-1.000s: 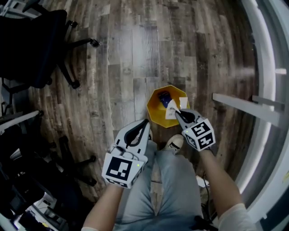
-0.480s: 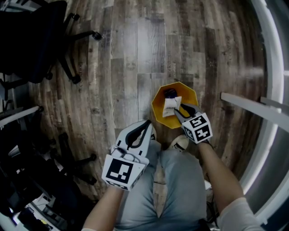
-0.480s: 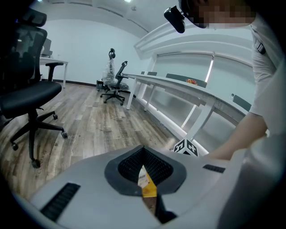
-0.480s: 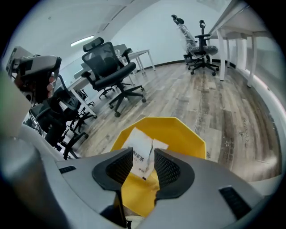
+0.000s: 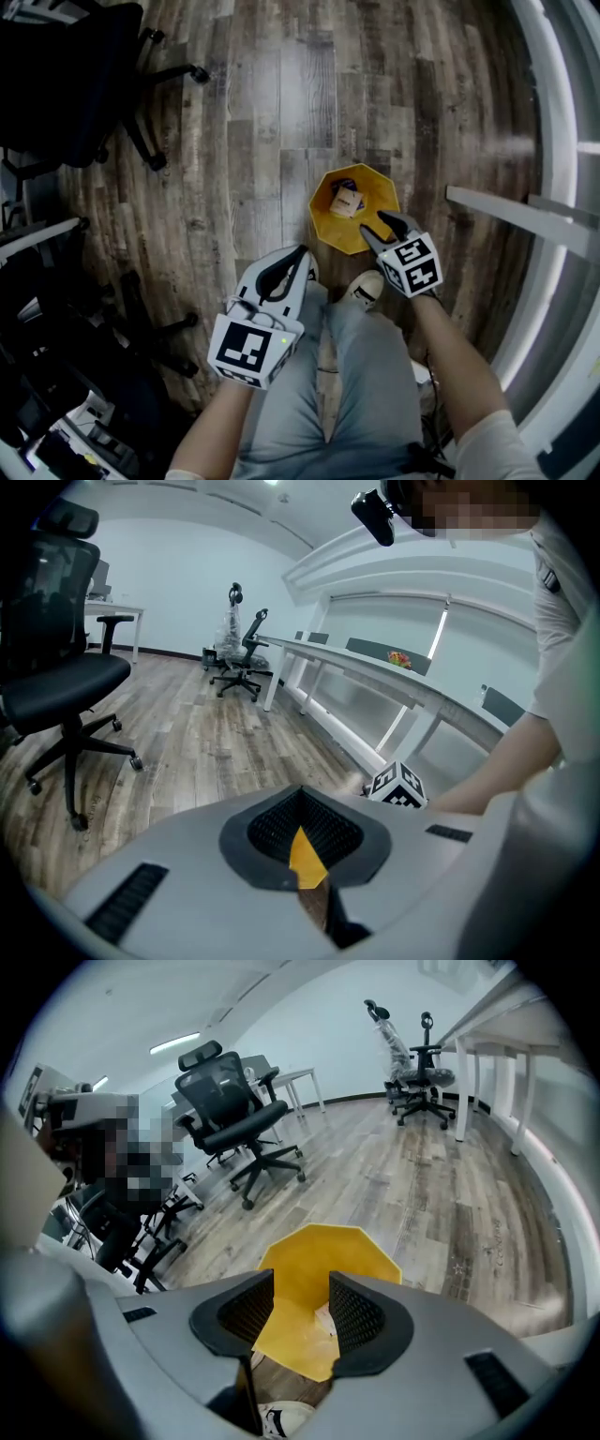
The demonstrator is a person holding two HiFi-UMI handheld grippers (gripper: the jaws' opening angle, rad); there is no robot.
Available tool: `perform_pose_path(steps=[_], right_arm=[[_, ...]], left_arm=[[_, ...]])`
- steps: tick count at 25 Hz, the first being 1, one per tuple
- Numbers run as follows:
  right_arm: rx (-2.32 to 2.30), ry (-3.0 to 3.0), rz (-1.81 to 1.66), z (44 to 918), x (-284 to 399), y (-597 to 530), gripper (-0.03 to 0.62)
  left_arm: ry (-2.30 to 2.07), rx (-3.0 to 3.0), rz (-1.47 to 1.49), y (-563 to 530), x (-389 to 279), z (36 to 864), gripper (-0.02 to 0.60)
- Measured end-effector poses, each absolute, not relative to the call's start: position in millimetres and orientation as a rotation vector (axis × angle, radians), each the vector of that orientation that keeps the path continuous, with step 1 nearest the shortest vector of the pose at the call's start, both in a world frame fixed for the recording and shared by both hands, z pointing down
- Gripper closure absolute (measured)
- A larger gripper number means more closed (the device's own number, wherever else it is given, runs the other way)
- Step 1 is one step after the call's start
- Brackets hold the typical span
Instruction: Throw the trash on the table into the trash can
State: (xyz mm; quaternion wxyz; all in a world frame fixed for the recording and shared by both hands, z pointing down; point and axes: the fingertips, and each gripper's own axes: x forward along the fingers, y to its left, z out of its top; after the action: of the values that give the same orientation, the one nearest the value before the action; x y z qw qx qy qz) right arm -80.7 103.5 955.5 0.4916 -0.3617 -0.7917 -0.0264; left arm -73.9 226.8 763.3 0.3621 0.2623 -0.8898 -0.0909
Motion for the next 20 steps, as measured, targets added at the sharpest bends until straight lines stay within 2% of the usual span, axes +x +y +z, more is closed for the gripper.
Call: perform_pose_path(steps=[10, 20], right_arm=[[-0.901, -2.064, 0.050, 742.2, -82.1, 100.5, 0.398], [-0.901, -2.239, 0.121, 556.6, -55.6, 90.7, 0.534]], left_arm=[[-2.321, 0.742, -0.222, 220.5, -66.7, 620.1, 0.581], [-2.341, 0.794, -0.201, 211.2, -42.9, 506.7, 0.581]])
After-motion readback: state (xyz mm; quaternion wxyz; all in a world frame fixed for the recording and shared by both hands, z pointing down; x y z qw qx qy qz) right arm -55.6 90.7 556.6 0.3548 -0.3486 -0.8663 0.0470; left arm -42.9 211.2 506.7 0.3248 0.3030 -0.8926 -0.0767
